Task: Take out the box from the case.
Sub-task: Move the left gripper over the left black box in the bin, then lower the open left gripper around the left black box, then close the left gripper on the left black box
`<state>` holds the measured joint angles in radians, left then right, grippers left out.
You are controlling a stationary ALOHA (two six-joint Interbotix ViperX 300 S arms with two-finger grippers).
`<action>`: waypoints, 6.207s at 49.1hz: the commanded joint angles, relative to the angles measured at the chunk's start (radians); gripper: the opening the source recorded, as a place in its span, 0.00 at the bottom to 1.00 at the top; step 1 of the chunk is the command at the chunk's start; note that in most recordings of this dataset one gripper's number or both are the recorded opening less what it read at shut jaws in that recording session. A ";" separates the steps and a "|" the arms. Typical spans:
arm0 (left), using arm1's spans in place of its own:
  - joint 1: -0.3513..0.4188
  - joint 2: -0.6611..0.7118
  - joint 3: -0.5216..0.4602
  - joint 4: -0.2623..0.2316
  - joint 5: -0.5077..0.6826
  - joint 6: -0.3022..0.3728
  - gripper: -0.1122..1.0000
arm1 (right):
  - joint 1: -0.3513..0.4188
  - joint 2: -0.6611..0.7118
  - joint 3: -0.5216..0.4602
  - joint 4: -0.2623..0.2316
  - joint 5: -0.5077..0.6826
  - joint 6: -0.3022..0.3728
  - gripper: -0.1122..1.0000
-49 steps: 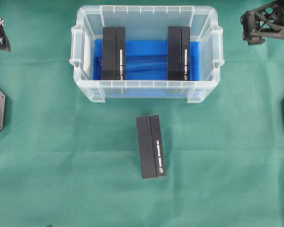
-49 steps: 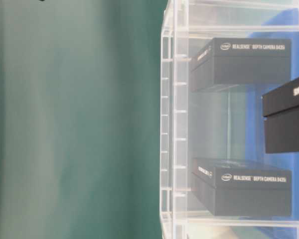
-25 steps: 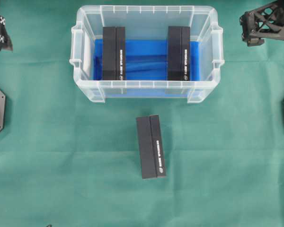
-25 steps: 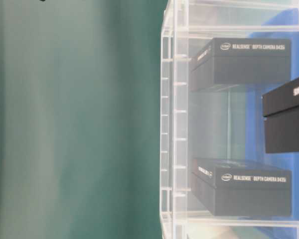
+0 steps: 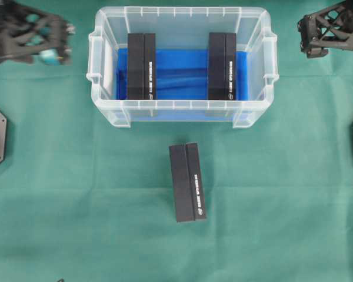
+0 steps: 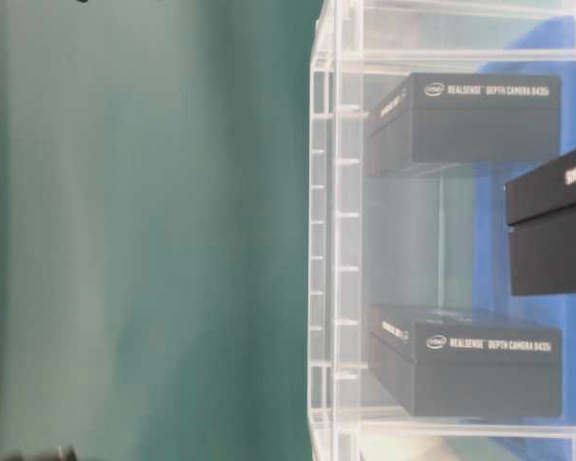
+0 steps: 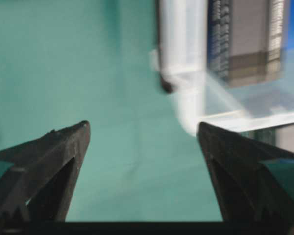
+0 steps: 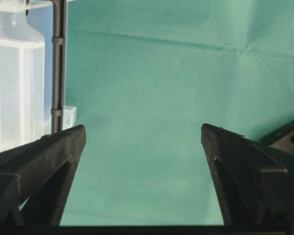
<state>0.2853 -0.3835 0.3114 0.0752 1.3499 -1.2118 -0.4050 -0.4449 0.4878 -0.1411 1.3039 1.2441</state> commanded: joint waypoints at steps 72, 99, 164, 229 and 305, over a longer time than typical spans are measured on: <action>-0.089 0.397 -0.460 0.044 0.074 -0.028 0.91 | 0.008 -0.015 -0.008 -0.018 -0.020 -0.009 0.94; -0.081 0.397 -0.457 0.049 0.072 -0.028 0.91 | 0.008 -0.015 -0.008 -0.017 -0.020 -0.009 0.94; -0.046 0.413 -0.247 0.051 -0.135 -0.037 0.91 | 0.011 -0.014 -0.006 -0.017 -0.021 -0.009 0.94; -0.017 0.492 -0.107 0.048 -0.337 -0.048 0.91 | 0.044 -0.015 -0.003 -0.014 -0.057 -0.009 0.94; -0.017 0.491 -0.080 0.041 -0.357 -0.046 0.67 | 0.067 -0.015 -0.003 -0.011 -0.057 -0.006 0.94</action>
<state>0.2654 0.1197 0.2286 0.1181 0.9894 -1.2594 -0.3405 -0.4464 0.4955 -0.1534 1.2517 1.2364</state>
